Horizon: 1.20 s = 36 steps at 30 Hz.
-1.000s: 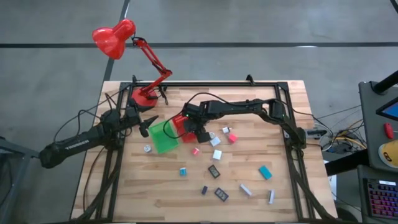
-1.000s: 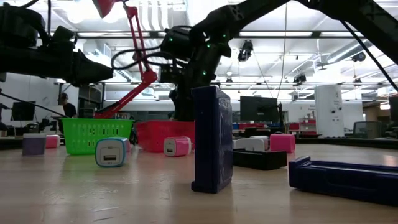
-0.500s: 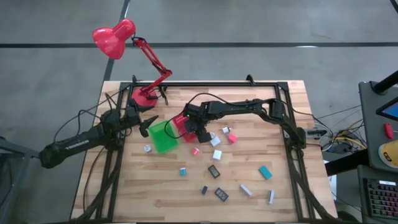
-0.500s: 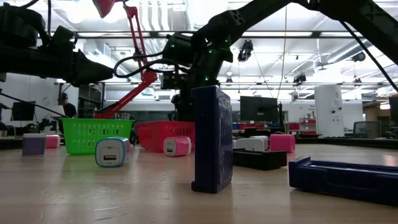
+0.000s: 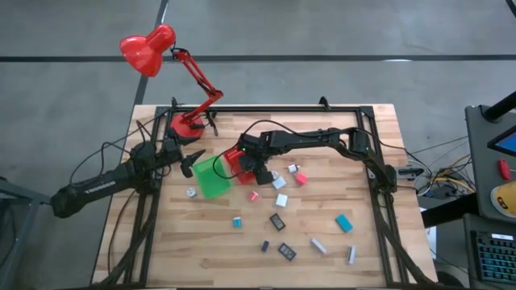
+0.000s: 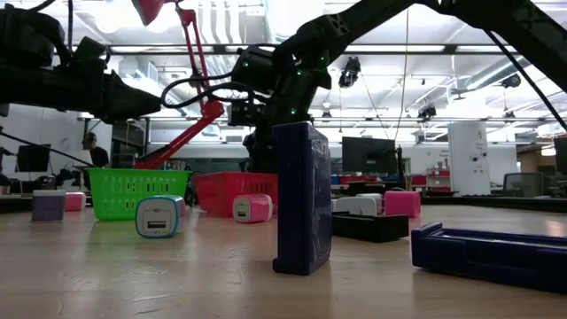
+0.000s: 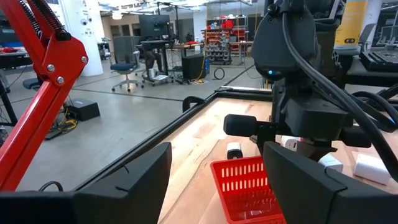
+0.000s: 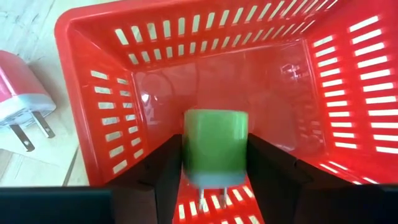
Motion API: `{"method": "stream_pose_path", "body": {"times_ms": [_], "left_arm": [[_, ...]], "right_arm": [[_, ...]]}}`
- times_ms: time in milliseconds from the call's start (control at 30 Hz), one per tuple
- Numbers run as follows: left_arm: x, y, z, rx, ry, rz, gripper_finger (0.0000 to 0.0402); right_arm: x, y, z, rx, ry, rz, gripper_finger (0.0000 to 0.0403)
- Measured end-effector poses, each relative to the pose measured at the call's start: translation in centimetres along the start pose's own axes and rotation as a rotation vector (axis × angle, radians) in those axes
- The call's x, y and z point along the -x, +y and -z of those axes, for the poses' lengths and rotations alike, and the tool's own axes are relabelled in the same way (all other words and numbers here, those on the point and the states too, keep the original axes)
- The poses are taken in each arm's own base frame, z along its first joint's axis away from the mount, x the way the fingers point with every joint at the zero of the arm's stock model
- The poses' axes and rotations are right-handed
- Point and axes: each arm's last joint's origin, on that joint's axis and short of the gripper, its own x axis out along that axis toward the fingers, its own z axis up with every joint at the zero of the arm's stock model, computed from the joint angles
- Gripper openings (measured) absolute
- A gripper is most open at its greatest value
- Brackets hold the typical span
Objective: Pick & Place Office items
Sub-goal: Put the right green charger adapter into the red bin, then put the top white black charger adapter into the red bin
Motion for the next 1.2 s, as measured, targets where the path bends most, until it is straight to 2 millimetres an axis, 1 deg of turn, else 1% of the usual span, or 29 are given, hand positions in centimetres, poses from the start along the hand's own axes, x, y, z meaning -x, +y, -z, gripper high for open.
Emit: {"method": "stream_pose_path", "body": {"times_ms": [333,500,600,667,833,933,1067,1200], "left_arm": [[0.0,0.0,0.0,0.0,0.0,0.0,0.0257],[0.0,0.0,0.0,0.0,0.0,0.0,0.0257],[0.0,0.0,0.0,0.0,0.0,0.0,0.0257],[0.0,0.0,0.0,0.0,0.0,0.0,0.0257],[0.0,0.0,0.0,0.0,0.001,0.0,0.0257],[0.0,0.0,0.0,0.0,0.001,0.0,0.0257],[0.0,0.0,0.0,0.0,0.003,0.0,0.0257],[0.0,0.0,0.1,0.0,0.006,0.0,0.0257]], "right_arm": [[0.0,0.0,-0.1,-0.001,-0.005,0.001,0.0176],[0.9,-0.1,-0.4,0.005,-0.027,0.018,0.0176],[2.2,-0.2,-0.9,-0.016,-0.056,0.037,0.0176],[3.4,-0.3,-1.4,-0.017,-0.079,0.049,0.0176],[6.3,0.1,-1.2,-0.018,-0.068,0.045,0.0176],[7.9,-0.1,-1.0,-0.067,-0.093,0.059,0.0176],[10.2,-0.1,-0.2,-0.081,-0.122,0.083,0.0176],[11.2,-0.4,1.7,-0.065,-0.175,0.126,0.0176]]}}
